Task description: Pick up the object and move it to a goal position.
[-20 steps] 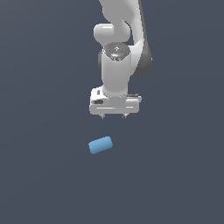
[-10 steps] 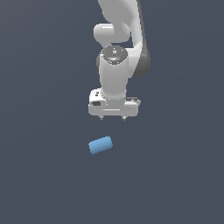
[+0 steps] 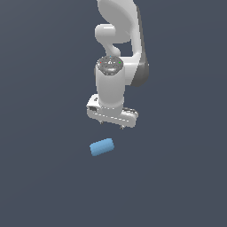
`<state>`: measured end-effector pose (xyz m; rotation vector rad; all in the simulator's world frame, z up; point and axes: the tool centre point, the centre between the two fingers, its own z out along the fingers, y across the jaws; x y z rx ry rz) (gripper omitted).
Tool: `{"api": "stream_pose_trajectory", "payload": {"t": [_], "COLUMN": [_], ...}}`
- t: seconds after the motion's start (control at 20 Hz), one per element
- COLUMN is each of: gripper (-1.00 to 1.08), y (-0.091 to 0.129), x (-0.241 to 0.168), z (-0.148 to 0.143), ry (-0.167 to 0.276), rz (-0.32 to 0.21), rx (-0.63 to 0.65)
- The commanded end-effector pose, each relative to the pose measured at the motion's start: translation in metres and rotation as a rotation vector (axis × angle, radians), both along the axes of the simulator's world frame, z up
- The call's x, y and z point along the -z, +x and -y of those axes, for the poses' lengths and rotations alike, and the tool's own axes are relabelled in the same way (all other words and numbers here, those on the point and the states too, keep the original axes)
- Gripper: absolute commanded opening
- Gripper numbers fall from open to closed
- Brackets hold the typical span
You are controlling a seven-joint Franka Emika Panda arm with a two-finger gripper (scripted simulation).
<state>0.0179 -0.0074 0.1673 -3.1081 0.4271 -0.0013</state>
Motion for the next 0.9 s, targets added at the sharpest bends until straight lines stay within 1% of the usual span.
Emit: {"api": "stream_pose_trajectory", "payload": {"t": [0.0,0.85], "gripper": [1.00,1.00], "y": [0.005,0.033], "x": [0.006,0.049], "z": [0.004,0.033], "ry": [0.002,0.005], "rz": [-0.001,-0.007], "rx": [0.079,0.606]}}
